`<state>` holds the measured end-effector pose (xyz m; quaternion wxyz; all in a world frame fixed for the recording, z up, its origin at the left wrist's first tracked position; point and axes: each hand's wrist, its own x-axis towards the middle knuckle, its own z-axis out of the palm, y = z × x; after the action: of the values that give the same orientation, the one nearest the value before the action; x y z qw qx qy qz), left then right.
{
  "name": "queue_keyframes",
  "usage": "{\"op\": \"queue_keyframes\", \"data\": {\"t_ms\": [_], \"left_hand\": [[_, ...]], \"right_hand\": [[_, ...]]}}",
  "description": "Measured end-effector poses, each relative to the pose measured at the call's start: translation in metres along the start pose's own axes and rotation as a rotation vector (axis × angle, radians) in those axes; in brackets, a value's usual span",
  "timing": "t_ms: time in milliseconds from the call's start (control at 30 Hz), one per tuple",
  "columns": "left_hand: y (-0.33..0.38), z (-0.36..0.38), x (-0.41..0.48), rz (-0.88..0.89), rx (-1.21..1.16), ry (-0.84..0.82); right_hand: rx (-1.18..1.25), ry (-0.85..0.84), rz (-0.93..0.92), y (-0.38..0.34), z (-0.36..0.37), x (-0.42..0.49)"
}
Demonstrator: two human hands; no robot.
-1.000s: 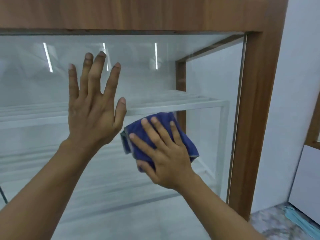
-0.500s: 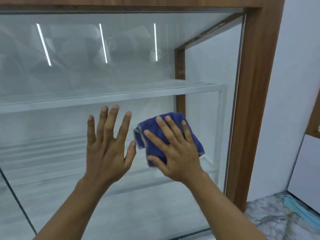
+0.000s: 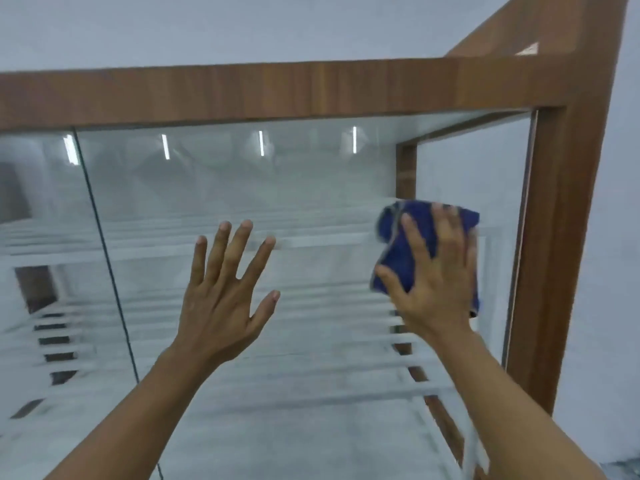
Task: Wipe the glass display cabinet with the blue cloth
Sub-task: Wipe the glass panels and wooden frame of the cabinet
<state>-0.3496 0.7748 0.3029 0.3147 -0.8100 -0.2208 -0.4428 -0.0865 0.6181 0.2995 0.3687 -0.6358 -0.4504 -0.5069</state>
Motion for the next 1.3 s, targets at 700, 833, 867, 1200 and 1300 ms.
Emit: {"op": "queue_keyframes", "data": {"t_ms": [700,833,867,1200,1300], "left_hand": [[-0.166,-0.046,-0.033,-0.091,0.023,0.095],[-0.172,-0.040,-0.035,-0.074,0.009,0.141],[-0.171,-0.040,-0.036,-0.072,0.004,0.138],[-0.160,-0.027,-0.077,-0.066,0.006,0.106],[-0.151,-0.018,-0.102,-0.095,0.010,0.092]], "right_hand": [[-0.033,0.110,0.294,-0.214,0.026,0.101],[0.036,-0.015,-0.237,-0.316,0.053,0.105],[0.035,-0.020,-0.287,-0.309,0.053,0.105],[-0.023,0.017,-0.026,-0.263,0.054,0.038],[-0.008,-0.113,-0.472,-0.288,0.067,0.007]]}}
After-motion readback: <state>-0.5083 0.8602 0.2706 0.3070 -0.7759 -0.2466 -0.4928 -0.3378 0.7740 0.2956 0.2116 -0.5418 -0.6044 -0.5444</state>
